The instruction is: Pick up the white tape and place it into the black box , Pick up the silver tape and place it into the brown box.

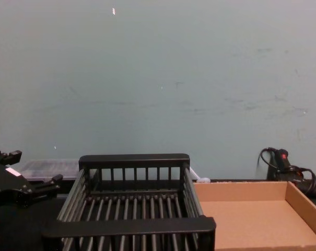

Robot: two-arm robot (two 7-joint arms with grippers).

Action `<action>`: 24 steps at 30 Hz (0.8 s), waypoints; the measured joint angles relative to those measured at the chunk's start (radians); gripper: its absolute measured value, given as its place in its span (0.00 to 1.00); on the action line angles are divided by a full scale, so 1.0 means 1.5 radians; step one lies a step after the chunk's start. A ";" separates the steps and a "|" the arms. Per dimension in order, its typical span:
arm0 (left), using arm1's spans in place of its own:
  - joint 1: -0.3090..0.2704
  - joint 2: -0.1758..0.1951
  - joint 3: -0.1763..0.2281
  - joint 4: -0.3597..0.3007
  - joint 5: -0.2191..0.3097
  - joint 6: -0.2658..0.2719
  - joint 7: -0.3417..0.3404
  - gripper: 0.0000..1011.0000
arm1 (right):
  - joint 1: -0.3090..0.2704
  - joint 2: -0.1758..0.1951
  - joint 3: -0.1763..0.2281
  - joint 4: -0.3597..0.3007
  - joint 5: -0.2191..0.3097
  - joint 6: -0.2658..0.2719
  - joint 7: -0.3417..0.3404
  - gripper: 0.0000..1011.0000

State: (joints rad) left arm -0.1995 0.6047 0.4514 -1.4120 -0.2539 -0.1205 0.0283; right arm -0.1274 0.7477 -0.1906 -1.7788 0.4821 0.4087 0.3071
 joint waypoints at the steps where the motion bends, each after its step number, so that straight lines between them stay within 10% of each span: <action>1: 0.000 0.000 0.000 0.000 0.000 0.000 0.000 0.99 | 0.001 -0.001 0.000 0.001 -0.001 0.002 0.000 0.99; 24: 0.000 0.000 0.000 0.000 0.000 0.000 0.000 0.99 | 0.019 -0.020 -0.016 0.022 -0.026 0.046 0.012 0.99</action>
State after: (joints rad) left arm -0.1995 0.6047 0.4514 -1.4120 -0.2539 -0.1205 0.0283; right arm -0.0993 0.7184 -0.2151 -1.7465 0.4436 0.4779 0.3253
